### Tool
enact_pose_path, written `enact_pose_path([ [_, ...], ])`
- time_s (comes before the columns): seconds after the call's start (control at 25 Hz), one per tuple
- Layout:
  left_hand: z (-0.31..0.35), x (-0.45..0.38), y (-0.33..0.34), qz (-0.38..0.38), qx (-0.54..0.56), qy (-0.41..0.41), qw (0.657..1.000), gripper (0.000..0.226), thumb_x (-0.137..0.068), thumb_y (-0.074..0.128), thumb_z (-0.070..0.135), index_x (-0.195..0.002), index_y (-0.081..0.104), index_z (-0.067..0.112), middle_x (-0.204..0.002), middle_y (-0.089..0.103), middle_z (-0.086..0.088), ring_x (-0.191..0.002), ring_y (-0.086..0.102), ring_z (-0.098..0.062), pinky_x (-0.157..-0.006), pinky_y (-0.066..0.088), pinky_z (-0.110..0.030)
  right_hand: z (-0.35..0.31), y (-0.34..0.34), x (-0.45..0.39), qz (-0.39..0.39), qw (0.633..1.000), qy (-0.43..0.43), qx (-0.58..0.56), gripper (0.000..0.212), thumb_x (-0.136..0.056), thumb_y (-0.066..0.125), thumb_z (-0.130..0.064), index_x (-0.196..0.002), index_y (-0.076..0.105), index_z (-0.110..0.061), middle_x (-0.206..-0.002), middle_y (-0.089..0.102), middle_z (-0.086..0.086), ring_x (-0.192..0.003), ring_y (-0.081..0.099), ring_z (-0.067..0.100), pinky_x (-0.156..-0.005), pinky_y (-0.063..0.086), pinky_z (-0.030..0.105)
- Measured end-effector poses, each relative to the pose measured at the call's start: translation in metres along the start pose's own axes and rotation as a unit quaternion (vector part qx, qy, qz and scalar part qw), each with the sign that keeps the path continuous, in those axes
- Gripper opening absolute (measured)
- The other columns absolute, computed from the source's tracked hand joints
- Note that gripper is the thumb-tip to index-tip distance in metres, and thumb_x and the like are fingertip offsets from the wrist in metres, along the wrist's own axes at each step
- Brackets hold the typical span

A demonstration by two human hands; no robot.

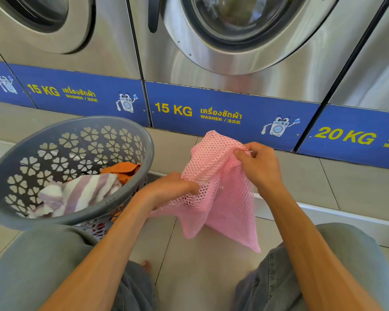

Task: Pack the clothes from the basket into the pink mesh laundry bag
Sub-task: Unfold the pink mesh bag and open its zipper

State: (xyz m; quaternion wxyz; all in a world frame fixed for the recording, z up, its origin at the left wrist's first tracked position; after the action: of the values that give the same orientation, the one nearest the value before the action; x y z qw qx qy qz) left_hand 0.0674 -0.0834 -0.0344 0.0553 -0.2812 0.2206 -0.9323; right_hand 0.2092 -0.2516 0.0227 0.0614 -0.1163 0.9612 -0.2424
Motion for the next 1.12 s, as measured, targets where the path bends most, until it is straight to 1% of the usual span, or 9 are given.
enact_pose_path([
  [0.2,-0.009,-0.007,0.015,-0.067,-0.152,0.017,0.986,0.051,-0.065,0.072,0.017,-0.114,0.061,0.024,-0.107,0.070,0.000,-0.097,0.067,-0.021,-0.087,0.056,-0.043,0.000,-0.010,-0.003,0.036,0.999,0.000,-0.005,0.011,-0.095,0.065,-0.027,-0.087,0.069,-0.021,-0.075,0.063,-0.006,-0.068,0.055,0.010,-0.062,0.044,0.027],
  [0.36,-0.010,-0.004,0.010,-0.030,-0.241,0.004,0.970,0.009,-0.086,0.056,0.018,-0.092,0.059,0.024,-0.097,0.065,-0.001,-0.084,0.061,-0.020,-0.070,0.047,-0.033,0.004,-0.007,-0.003,0.020,0.999,0.005,0.027,0.011,-0.096,0.062,-0.026,-0.091,0.068,-0.018,-0.082,0.067,-0.001,-0.078,0.061,0.019,-0.071,0.048,0.033],
  [0.44,-0.002,-0.001,0.011,-0.021,-0.183,0.016,0.983,0.016,-0.092,0.047,0.017,-0.085,0.056,0.029,-0.091,0.060,0.002,-0.080,0.055,-0.016,-0.068,0.041,-0.031,0.007,0.005,0.000,-0.042,0.997,0.013,0.066,0.016,-0.094,0.062,-0.024,-0.108,0.066,-0.018,-0.097,0.070,0.003,-0.091,0.065,0.022,-0.080,0.052,0.036],
  [0.56,-0.002,-0.004,0.005,0.018,-0.037,0.002,0.999,0.012,-0.084,0.048,0.014,-0.078,0.054,0.022,-0.081,0.057,0.000,-0.071,0.050,-0.016,-0.063,0.035,-0.030,0.011,0.035,0.017,-0.179,0.973,0.011,0.144,0.045,-0.090,0.067,-0.025,-0.132,0.051,-0.020,-0.110,0.059,0.000,-0.105,0.060,0.023,-0.087,0.046,0.032],
  [0.68,-0.006,-0.008,-0.003,0.067,0.052,-0.006,0.996,0.031,-0.081,0.055,0.028,-0.105,0.065,0.011,-0.085,0.066,-0.001,-0.077,0.060,-0.019,-0.069,0.042,-0.031,0.008,0.055,0.031,-0.243,0.938,-0.043,0.244,0.023,-0.088,0.070,-0.026,-0.109,0.063,-0.019,-0.102,0.062,-0.002,-0.098,0.061,0.021,-0.073,0.041,0.028],
  [0.76,-0.005,-0.010,-0.008,0.098,0.076,0.004,0.992,0.034,-0.086,0.055,0.034,-0.108,0.066,0.011,-0.089,0.070,0.000,-0.082,0.065,-0.019,-0.071,0.048,-0.032,0.002,0.063,0.040,-0.277,0.926,-0.080,0.243,0.007,-0.086,0.071,-0.021,-0.092,0.068,-0.020,-0.091,0.065,-0.008,-0.088,0.064,0.016,-0.064,0.042,0.023],
  [0.92,0.001,-0.009,-0.009,0.109,0.090,0.015,0.990,0.004,-0.085,0.053,0.012,-0.081,0.053,0.014,-0.074,0.058,-0.007,-0.064,0.059,-0.017,-0.057,0.047,-0.029,-0.007,0.079,0.058,-0.328,0.911,-0.127,0.216,0.016,-0.083,0.080,-0.022,-0.095,0.069,-0.022,-0.082,0.061,-0.017,-0.073,0.058,0.000,-0.063,0.042,0.015],
  [1.04,0.000,-0.009,-0.013,0.117,0.092,0.008,0.989,0.021,-0.077,0.049,0.000,-0.074,0.041,0.019,-0.068,0.041,0.000,-0.061,0.041,-0.013,-0.058,0.032,-0.028,-0.005,0.087,0.059,-0.322,0.914,-0.135,0.206,0.030,-0.081,0.082,-0.022,-0.103,0.062,-0.024,-0.094,0.069,-0.004,-0.081,0.066,0.012,-0.076,0.055,0.026],
  [1.12,-0.001,-0.008,-0.014,0.121,0.091,0.006,0.988,0.019,-0.077,0.048,0.000,-0.085,0.044,0.016,-0.070,0.040,0.001,-0.063,0.040,-0.012,-0.057,0.031,-0.029,-0.004,0.087,0.056,-0.306,0.919,-0.142,0.203,0.036,-0.082,0.080,-0.015,-0.104,0.054,-0.026,-0.092,0.068,-0.002,-0.080,0.066,0.017,-0.075,0.058,0.028],
])
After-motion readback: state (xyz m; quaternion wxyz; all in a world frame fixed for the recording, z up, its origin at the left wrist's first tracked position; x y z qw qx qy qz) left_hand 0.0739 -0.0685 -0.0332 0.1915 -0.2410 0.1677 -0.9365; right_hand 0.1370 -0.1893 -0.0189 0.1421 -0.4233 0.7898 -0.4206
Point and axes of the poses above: each hand's wrist, its own x-axis away from the middle knuckle, its own y-axis out of the palm, z = x × y, the point moved 8 cm from there along -x, towards the middle knuckle
